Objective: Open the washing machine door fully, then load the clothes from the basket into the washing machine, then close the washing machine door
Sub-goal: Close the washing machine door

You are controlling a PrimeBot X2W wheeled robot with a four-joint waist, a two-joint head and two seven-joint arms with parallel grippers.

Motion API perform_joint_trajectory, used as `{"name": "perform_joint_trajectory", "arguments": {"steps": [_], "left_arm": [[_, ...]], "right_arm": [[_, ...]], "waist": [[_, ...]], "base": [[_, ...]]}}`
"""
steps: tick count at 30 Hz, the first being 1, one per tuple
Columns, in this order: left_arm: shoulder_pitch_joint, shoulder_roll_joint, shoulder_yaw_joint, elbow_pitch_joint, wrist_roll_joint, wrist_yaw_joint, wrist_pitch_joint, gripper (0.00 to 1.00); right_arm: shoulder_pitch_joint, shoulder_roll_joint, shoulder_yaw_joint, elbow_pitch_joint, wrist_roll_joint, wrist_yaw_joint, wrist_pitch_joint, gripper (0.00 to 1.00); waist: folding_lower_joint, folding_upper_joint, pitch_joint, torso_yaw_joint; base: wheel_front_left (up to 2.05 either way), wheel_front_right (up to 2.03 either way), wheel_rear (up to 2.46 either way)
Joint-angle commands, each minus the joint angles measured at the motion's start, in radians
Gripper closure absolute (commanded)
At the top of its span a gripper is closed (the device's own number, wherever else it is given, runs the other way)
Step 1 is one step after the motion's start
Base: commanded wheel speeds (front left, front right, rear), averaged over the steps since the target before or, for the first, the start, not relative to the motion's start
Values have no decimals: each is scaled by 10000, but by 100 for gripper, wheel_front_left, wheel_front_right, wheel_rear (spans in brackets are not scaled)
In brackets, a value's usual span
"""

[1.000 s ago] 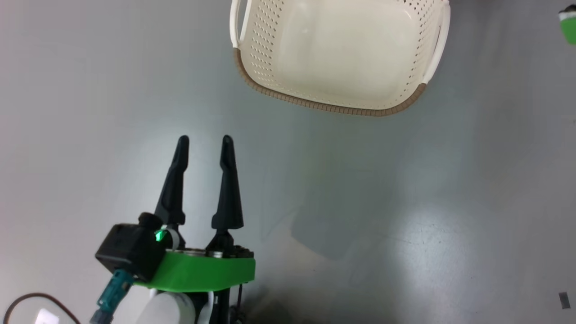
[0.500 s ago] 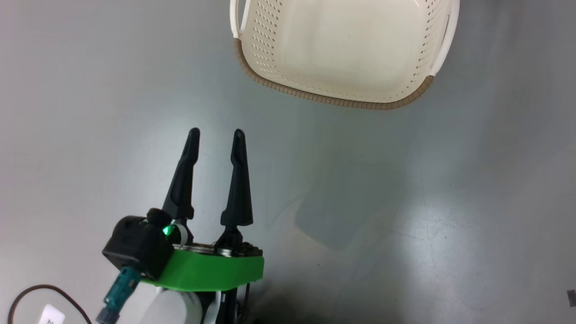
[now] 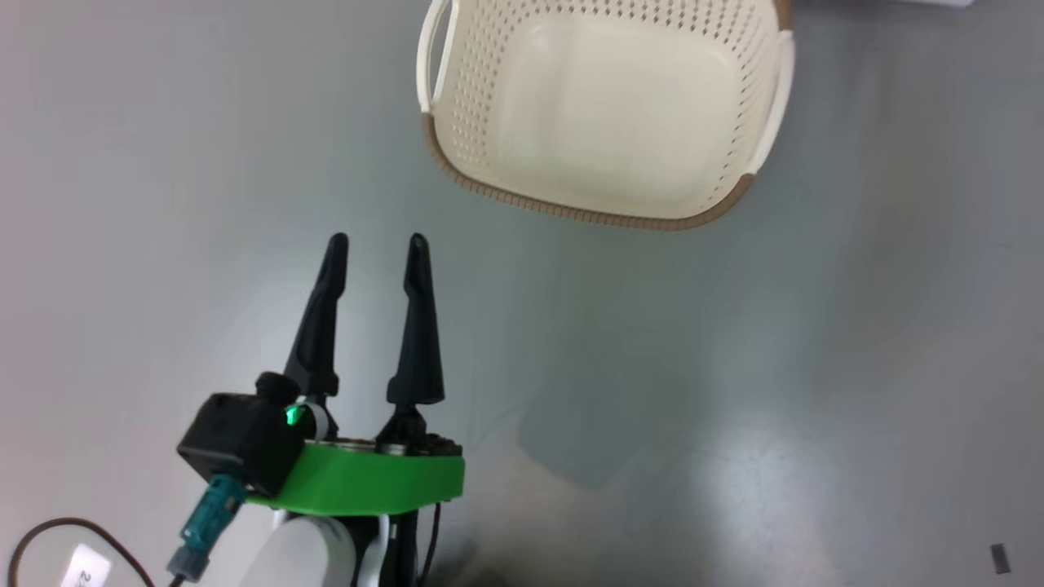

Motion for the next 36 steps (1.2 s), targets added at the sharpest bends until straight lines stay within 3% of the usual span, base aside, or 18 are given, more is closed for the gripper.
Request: {"name": "perform_joint_trajectory", "arguments": {"steps": [1, 3, 4, 5, 10, 13, 22, 36], "left_arm": [[-14, 185, 388, -117, 44, -80, -63, 0], [7, 185, 517, 24, 111, -152, -63, 0], [28, 185, 601, 111, 138, -187, -63, 0], [59, 185, 688, 210, 166, -223, -63, 0], [226, 185, 1100, 699, 394, -549, -63, 0], [366, 185, 1351, 1030, 482, -768, -63, 0], [978, 185, 2129, 1686, 811, -1304, -63, 0], [1751, 185, 2744, 2584, 1171, -2100, -63, 0]], "right_arm": [[488, 122, -137, -237, 48, -73, -32, 100], [917, 311, -285, -346, 91, -73, -32, 100], [1151, 405, -351, -408, 103, -73, -32, 78], [1409, 502, -408, -498, 99, -73, -32, 65], [2865, 1041, -820, -1055, 98, -73, -32, 33], [3796, 1306, -1051, -1377, -24, -73, -32, 0], [6100, 1976, -1682, -2207, -337, -73, -32, 0], [9117, 2355, -2508, -3102, -849, -73, -32, 0]], "waist": [[0, 0, -482, -357], [0, 0, -780, -520], [0, 0, -932, -607], [0, 0, -1094, -700], [0, 0, -1886, -1228], [0, 0, -2377, -1571], [0, 0, -3677, -2650], [0, 0, -5038, -3496]], "base": [[0, 0, 0], [0, 0, 0], [0, 0, 0], [0, 0, 0], [0, 0, 0], [0, 0, 0], [0, 0, 0], [0, 0, 0]]}}
